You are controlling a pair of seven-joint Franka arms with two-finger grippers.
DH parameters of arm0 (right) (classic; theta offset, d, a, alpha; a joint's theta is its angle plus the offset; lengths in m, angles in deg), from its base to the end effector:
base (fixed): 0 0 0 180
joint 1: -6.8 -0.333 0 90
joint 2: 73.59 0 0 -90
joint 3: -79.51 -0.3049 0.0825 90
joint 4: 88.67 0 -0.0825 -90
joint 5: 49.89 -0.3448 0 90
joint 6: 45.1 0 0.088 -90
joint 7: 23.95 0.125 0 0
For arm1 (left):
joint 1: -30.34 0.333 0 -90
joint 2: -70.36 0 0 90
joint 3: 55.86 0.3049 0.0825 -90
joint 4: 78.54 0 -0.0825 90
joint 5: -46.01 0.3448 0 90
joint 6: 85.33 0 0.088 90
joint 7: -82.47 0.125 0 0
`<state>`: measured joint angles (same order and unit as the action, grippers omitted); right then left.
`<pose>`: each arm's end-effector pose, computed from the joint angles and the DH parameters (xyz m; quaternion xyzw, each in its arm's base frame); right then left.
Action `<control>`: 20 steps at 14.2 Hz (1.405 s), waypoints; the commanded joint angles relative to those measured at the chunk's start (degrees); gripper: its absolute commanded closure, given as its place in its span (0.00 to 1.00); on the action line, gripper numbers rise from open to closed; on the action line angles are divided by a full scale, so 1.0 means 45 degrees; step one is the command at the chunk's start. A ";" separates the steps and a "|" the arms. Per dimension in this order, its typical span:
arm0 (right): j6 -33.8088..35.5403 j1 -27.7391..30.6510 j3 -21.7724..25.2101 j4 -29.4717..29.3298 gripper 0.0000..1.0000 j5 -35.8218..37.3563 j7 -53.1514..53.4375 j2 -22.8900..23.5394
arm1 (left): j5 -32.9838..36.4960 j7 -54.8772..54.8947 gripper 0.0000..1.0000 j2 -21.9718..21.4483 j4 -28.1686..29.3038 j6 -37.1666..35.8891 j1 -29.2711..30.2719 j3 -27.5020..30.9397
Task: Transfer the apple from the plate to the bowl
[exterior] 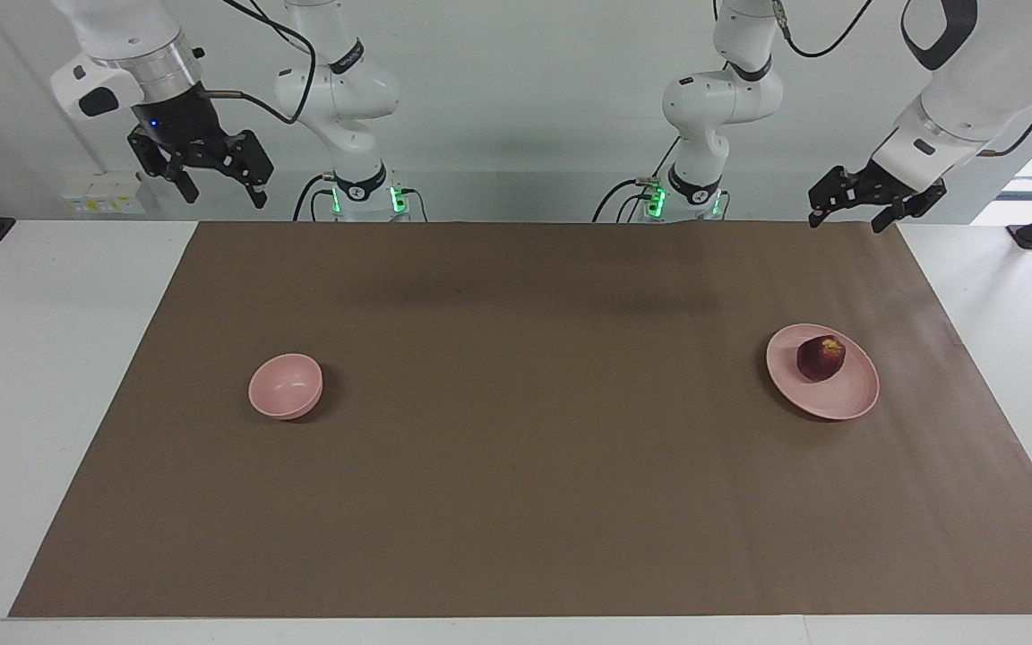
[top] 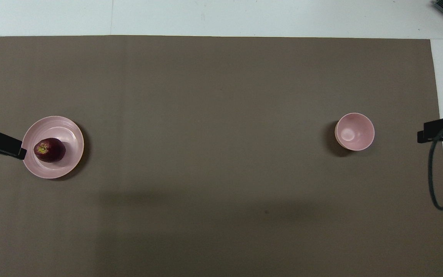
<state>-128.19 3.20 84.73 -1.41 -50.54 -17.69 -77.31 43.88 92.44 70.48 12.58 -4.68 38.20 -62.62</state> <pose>0.4828 -0.0138 0.6376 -0.9976 0.0679 0.0044 0.0084 0.4932 0.0044 0.5738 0.9925 -0.0783 -0.0900 0.0275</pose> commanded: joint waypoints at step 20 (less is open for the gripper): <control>-0.0305 0.0156 -0.0086 0.0685 0.00 0.0145 -0.0239 -0.0483 | 0.0746 0.3821 0.00 0.1827 0.5552 0.8421 0.1493 -0.0039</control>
<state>-128.19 3.30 84.76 -0.57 -50.54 -17.69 -77.71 46.12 108.62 78.26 35.80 29.79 43.90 -62.27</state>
